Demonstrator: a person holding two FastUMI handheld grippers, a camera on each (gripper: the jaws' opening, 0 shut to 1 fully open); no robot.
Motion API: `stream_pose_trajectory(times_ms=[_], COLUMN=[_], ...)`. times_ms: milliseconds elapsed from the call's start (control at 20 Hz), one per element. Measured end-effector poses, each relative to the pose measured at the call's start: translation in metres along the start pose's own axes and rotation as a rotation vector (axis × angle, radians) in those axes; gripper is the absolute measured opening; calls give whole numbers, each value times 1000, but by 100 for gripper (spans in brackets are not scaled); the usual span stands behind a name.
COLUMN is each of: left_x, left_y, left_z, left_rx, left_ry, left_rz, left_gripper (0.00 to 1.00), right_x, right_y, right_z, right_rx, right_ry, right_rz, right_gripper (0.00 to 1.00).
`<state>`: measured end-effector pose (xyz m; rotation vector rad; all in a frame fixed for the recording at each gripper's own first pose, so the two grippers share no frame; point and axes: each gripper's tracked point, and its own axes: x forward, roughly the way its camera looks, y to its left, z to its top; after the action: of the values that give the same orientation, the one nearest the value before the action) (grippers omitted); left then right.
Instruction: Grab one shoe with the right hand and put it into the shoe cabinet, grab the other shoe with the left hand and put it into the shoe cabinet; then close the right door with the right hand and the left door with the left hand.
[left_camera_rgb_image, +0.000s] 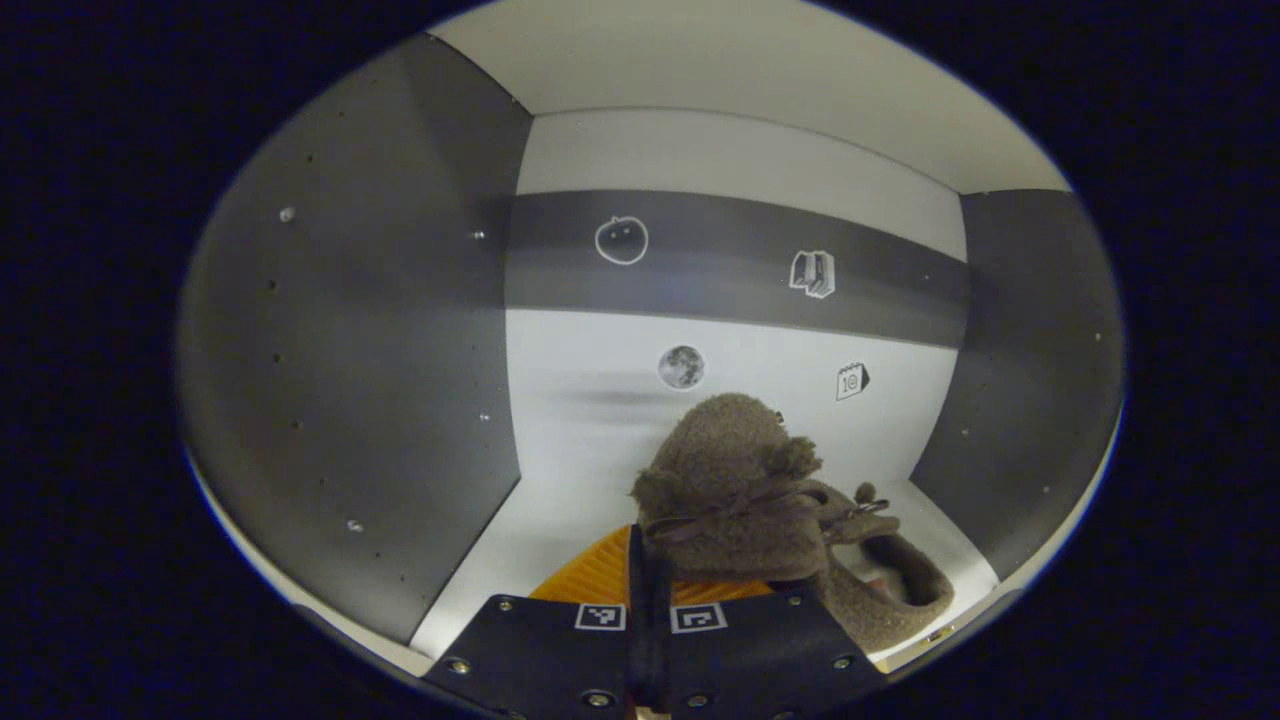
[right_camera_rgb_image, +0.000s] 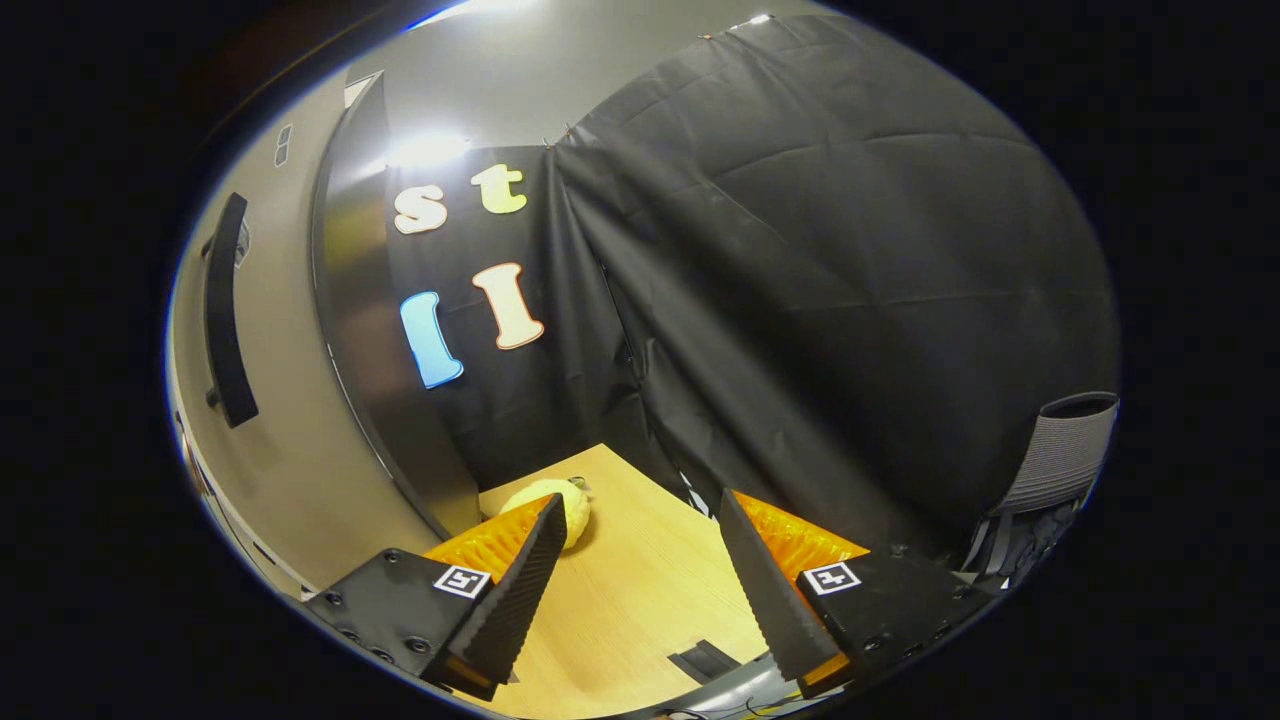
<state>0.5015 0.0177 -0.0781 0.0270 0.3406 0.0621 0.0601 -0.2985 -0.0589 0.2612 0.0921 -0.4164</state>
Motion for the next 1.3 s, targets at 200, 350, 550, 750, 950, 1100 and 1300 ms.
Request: stream_pose_trajectory(times_ms=[200,350,550,750,950,1100,1300], left_x=[21,30,30,-1,-60,-122,-206], left_y=[-5,-11,-13,5,1,-15,-22], left_z=[-14,-23,-34,-23,1,14,16], left_rx=[-11,0,58,122,134,107,122], left_ry=[48,76,100,57,-58,-185,-305], left_rz=[-2,-23,-36,17,-4,-68,-108], left_gripper=[7,4,28,100,94,100,100], right_x=[15,22,23,14,3,-11,-27], right_y=[5,8,13,16,15,14,15], right_z=[-3,-3,-10,-9,-1,14,35], right_rx=[-18,-13,-32,-24,-47,-57,-57], right_ry=[6,17,33,35,6,-45,-84], right_rz=[15,20,27,23,-10,-40,-59], right_gripper=[98,98,93,98,98,98,98])
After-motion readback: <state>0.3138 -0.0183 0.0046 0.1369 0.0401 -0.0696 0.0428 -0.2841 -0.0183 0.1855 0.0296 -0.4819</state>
